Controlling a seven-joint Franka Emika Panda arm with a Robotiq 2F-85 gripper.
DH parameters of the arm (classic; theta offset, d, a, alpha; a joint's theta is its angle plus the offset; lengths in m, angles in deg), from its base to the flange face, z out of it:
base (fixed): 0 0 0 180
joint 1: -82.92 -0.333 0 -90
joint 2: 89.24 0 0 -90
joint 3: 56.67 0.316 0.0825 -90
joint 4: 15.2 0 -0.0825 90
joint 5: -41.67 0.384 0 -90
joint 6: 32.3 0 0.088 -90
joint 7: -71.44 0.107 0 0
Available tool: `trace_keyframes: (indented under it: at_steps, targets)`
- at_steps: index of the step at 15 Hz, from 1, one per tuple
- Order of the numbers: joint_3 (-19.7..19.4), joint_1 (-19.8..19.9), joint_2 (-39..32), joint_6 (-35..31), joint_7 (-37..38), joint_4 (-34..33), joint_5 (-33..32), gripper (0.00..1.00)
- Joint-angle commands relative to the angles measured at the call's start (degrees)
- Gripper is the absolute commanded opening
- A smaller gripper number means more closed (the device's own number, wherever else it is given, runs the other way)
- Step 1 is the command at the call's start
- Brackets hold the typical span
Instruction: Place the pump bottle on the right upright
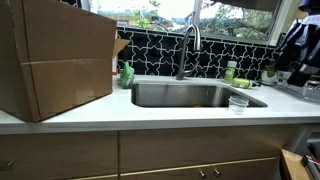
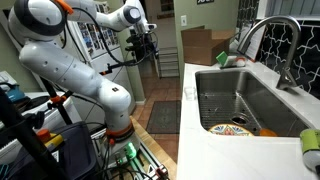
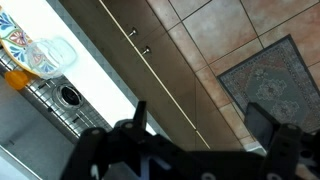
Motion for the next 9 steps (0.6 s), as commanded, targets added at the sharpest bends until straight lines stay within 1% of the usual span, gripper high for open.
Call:
trace_keyframes:
  at_steps: [1,7,9]
  targets:
    - [-0.66,-0.89,-0.26,0.17,0.47,-0.18,-0.51,1.0]
    - [-0.66,-0.89,-0.26,0.17,0.47,-0.18,-0.51,1.0]
    - [-1.59,0.1,0.06,0.17,3.23,-0.15,-0.25,1.0]
